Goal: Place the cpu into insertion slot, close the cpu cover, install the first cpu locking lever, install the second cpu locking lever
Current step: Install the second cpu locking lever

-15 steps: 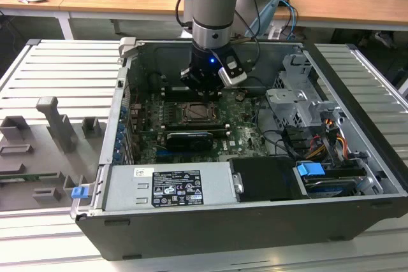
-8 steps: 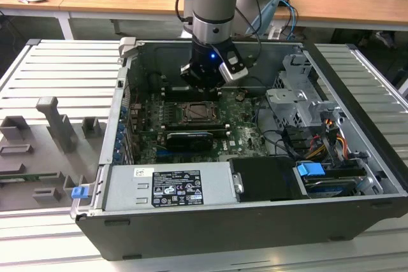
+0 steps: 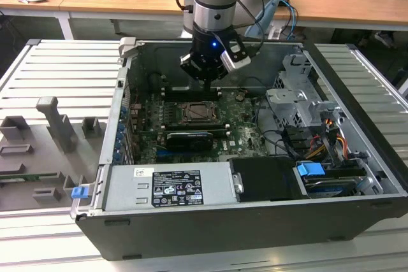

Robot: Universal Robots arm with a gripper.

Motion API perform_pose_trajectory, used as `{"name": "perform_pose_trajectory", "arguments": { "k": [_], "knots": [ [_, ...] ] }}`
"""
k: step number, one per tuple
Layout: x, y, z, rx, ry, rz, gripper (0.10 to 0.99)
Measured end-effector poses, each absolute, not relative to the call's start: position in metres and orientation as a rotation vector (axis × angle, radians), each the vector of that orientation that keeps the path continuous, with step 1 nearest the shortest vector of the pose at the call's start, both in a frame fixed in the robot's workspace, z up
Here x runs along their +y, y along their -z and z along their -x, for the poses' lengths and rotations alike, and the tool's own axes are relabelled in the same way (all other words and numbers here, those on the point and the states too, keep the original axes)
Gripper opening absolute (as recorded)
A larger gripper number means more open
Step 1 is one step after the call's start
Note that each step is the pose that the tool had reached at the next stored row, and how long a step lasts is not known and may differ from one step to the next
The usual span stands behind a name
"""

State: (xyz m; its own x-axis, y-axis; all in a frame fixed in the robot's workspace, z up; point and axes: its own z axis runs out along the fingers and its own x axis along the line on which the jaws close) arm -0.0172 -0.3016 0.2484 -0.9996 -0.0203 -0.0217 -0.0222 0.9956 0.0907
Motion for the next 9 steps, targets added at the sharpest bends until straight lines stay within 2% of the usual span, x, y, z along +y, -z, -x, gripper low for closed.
{"name": "perform_pose_trajectory", "arguments": {
  "k": [9],
  "knots": [
    [-0.317, -0.248, 0.017, 3.117, -0.142, 0.033, 0.106]
  ]
}}
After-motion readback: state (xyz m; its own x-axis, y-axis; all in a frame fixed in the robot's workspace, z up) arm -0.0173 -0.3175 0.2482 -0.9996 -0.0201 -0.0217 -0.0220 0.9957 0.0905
